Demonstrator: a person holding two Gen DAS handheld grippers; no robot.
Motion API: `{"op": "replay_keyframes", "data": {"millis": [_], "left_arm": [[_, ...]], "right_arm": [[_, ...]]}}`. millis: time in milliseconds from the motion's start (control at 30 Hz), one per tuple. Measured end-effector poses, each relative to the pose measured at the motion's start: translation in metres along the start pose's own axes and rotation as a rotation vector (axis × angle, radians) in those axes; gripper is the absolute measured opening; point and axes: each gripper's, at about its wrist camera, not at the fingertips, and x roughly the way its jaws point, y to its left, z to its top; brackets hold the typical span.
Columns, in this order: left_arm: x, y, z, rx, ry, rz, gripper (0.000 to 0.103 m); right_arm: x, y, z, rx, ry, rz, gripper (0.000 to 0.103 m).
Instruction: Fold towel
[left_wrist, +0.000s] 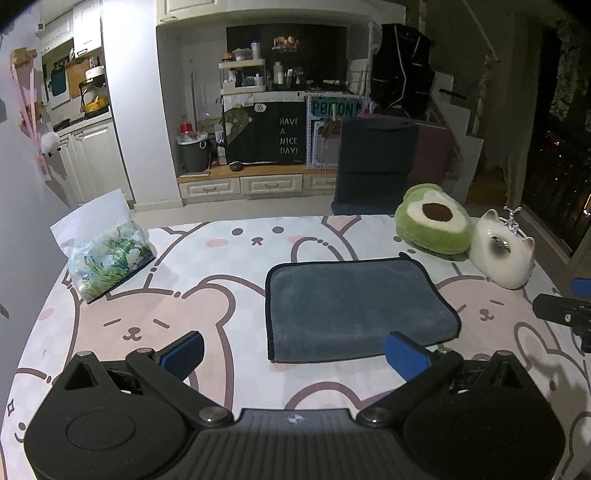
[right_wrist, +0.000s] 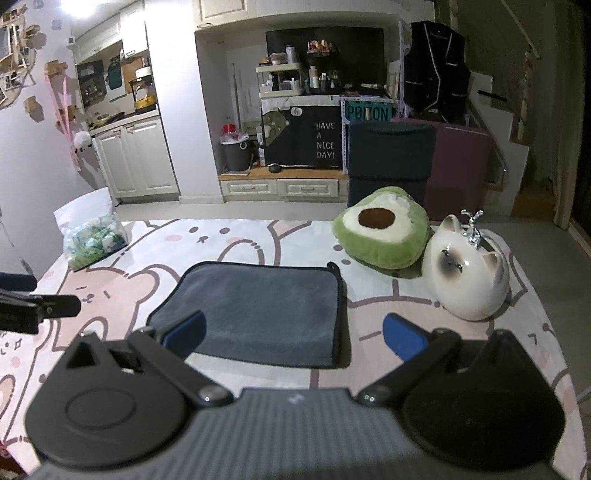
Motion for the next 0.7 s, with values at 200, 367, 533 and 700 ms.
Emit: {"op": "replay_keyframes", "data": {"millis": [200,367,533,700], "left_arm": [[-0.022,-0.003,-0.015,0.005,-0.017,-0.014,0.102],[-0.037,-0.006,-0.028,0.008,-0.025,-0.016,0.102],[-0.049,-0.010,-0.043,0.018,-0.030,-0.027,0.102],[-0.058,-0.014,-0.059,0.016,-0.034,-0.041,0.102]], "right_arm": [[-0.019,0.003,-0.012,-0.006,-0.014,0.002,0.103],[-0.035,0.003,-0.026,-0.011,-0.032,-0.007,0.103],[-0.049,0.002,-0.039,-0.006,-0.049,-0.010,0.103],[-0.061,0.001,-0.052,-0.002,-0.057,-0.011,0.103]]}}
